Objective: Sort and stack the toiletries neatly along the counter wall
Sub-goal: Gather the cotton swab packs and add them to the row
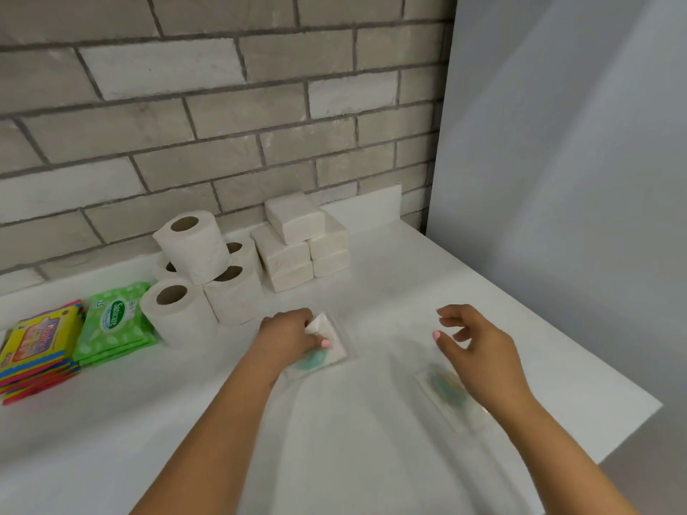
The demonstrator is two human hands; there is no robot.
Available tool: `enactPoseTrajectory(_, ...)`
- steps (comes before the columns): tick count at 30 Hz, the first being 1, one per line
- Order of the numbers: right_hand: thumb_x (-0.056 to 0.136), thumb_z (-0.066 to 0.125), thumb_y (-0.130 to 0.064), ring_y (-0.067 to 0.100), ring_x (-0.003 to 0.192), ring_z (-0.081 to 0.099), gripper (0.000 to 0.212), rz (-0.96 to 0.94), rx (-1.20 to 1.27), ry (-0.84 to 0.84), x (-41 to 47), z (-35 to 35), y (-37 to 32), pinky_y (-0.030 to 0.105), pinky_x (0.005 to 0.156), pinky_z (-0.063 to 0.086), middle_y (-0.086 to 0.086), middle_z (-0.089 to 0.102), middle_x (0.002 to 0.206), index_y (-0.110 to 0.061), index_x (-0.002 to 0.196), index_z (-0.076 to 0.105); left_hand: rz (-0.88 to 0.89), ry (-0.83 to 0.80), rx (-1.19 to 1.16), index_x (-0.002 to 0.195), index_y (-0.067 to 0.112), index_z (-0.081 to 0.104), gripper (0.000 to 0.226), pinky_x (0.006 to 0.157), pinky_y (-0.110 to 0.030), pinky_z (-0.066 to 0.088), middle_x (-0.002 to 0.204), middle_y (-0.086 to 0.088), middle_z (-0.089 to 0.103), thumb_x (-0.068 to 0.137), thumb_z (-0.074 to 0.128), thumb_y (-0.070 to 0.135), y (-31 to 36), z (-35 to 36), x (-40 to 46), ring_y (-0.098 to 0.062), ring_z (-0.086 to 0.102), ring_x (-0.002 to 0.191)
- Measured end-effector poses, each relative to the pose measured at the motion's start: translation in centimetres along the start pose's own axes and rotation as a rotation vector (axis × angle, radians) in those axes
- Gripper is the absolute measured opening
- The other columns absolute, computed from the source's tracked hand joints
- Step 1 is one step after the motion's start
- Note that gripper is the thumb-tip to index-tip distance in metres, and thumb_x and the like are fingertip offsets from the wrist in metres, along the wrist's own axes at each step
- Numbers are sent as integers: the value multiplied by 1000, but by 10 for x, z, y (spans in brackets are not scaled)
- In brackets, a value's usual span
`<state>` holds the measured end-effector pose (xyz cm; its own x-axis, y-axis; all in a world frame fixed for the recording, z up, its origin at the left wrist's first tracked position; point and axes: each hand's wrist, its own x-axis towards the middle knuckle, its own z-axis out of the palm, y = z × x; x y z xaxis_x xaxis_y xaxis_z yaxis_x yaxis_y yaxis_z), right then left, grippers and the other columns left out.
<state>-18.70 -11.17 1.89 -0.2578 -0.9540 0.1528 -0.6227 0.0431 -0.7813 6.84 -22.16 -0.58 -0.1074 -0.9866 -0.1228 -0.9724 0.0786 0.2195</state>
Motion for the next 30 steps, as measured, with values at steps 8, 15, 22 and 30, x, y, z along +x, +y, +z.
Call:
enactPoseTrajectory(8,85,65,-25,12,81,56,24,179,-130,-111,13,-10,38,23,72,37,-9,59,102,-27,109,59,24,128,-404,90,23,50,39,58,-28,39,72,6,57,71,75,47,24,11,-31,-18,56,70)
enactPoseTrajectory(15,83,66,-17,14,90,52,30,163,-242,-269,16,-9,50,24,75,39,-1,55,107,-24,112,60,22,148,-600,89,25,60,31,72,-38,50,80,6,67,71,76,44,40,22,-55,-17,63,79)
enactPoseTrajectory(22,82,50,6,16,107,43,50,-295,-545,-661,28,1,24,30,92,42,-13,41,121,-40,87,70,-10,153,-664,82,26,58,43,69,-37,49,78,4,66,56,66,60,50,25,-73,-18,62,78)
enactPoseTrajectory(30,70,70,2,20,114,36,57,-308,-718,-924,45,9,24,33,87,42,-3,39,121,-35,112,56,-57,184,-682,90,21,62,32,74,-37,50,83,4,68,72,76,43,56,26,-84,-17,63,83)
